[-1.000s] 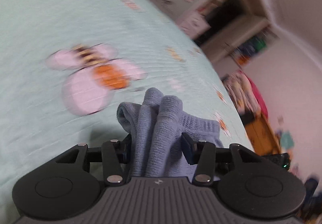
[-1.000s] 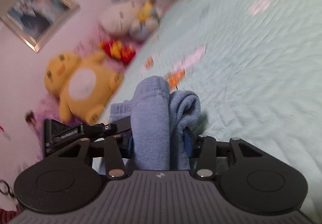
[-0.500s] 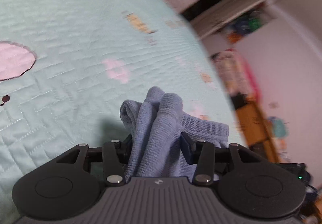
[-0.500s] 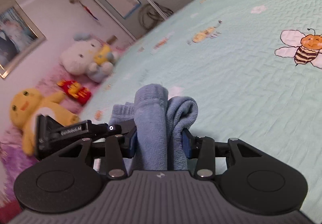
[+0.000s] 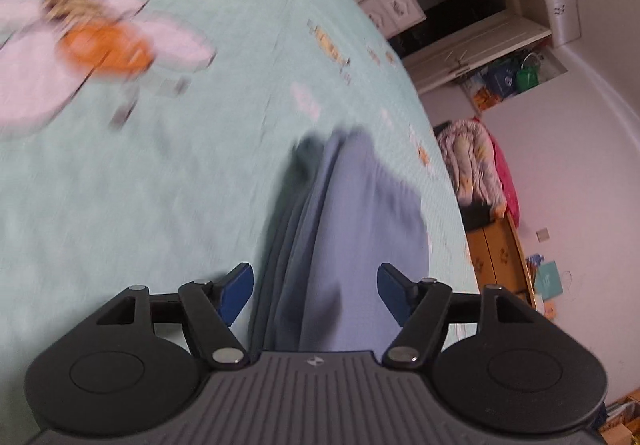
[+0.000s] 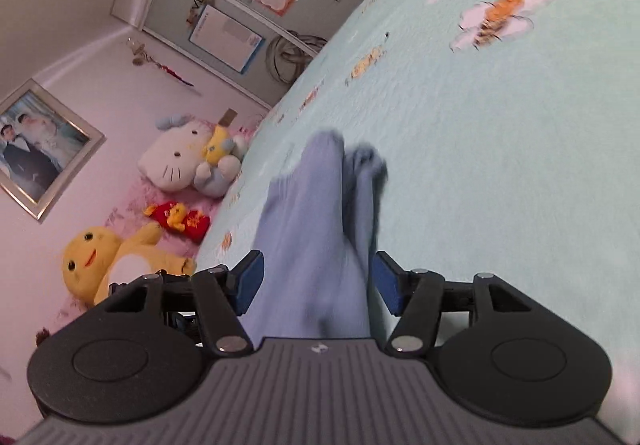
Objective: Fold clothes
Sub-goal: 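Carry the doubled blue sweater with both tools and lower it onto the quilt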
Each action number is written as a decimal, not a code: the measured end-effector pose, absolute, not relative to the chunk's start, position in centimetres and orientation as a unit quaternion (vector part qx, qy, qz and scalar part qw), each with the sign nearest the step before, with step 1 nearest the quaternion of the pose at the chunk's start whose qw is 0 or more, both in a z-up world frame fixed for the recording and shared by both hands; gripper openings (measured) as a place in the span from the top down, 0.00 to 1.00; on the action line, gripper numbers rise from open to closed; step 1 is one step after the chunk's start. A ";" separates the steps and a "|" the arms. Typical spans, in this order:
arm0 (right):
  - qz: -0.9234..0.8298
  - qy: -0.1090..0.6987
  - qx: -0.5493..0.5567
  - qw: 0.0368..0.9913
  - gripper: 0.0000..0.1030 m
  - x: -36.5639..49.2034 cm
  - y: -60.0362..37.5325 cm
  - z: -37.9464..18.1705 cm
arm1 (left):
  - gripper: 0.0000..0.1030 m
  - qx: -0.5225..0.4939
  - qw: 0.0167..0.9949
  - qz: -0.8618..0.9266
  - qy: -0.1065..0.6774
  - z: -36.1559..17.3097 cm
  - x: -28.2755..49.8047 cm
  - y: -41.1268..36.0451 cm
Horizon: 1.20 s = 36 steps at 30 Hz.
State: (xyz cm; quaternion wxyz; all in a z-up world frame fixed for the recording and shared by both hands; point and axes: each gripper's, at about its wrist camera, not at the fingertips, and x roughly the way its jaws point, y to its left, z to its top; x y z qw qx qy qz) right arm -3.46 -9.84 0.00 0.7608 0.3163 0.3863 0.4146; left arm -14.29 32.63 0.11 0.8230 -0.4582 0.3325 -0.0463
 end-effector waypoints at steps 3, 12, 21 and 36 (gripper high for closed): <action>0.385 0.404 0.306 0.772 0.39 -6.5 -11.5 -0.7 | 0.31 -0.477 0.809 -0.049 0.339 -1.1 -16.7 31.5; 0.389 0.431 0.393 0.713 0.38 -9.4 -10.5 -3.4 | 0.32 -0.515 0.789 -0.046 0.330 -2.4 -16.6 29.9; 0.399 0.409 0.419 0.706 0.74 -8.4 -11.3 -2.6 | 0.67 -0.526 0.788 -0.037 0.318 -0.1 -17.7 28.5; 0.348 0.353 0.375 0.783 0.55 -9.7 -15.2 0.1 | 0.45 -0.434 0.858 0.037 0.272 3.5 -19.6 27.5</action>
